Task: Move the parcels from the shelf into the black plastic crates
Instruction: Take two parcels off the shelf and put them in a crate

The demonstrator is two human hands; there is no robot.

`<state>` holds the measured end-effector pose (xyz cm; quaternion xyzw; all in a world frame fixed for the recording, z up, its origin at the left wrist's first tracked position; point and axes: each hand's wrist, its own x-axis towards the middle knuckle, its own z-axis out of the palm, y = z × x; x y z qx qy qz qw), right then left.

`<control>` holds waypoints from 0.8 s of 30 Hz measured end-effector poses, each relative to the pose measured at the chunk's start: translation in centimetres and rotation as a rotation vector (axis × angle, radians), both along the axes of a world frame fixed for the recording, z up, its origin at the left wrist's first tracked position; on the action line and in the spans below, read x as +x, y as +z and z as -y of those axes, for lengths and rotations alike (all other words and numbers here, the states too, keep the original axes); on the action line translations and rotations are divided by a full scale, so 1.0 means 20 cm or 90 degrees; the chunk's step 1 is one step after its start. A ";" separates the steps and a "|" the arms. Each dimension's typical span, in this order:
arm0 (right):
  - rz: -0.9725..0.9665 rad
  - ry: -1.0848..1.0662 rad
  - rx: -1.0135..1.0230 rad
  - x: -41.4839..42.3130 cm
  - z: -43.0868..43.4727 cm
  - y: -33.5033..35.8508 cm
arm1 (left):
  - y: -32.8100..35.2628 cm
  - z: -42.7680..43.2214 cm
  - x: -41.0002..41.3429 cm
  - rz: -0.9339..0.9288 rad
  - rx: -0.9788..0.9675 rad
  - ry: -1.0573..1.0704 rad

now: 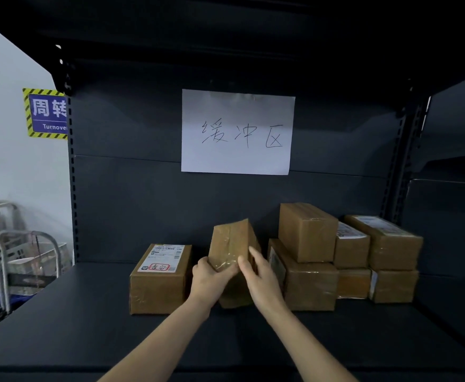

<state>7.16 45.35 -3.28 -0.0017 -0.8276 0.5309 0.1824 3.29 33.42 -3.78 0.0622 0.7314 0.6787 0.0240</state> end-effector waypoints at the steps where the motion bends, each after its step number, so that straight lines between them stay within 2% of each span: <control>1: 0.015 0.004 -0.044 0.00 -0.01 -0.01 | 0.00 0.00 0.01 -0.019 0.003 -0.005; 4: 0.044 -0.013 -0.127 0.00 -0.05 -0.06 | 0.01 -0.02 0.06 -0.091 -0.001 -0.009; 8: 0.125 -0.041 -0.227 -0.02 -0.09 -0.12 | 0.01 -0.06 0.09 -0.207 -0.090 -0.005; 12: 0.208 -0.049 -0.239 -0.04 -0.12 -0.10 | -0.01 -0.07 0.09 -0.245 -0.148 -0.030; 16: 0.240 -0.058 -0.257 -0.05 -0.13 -0.11 | -0.02 -0.08 0.10 -0.267 -0.146 -0.036; 20: 0.233 -0.064 -0.357 -0.07 -0.14 -0.14 | -0.07 0.00 0.07 -0.231 -0.097 0.067; 24: 0.184 -0.070 -0.428 -0.09 -0.15 -0.16 | -0.10 0.05 0.06 -0.054 -0.009 0.037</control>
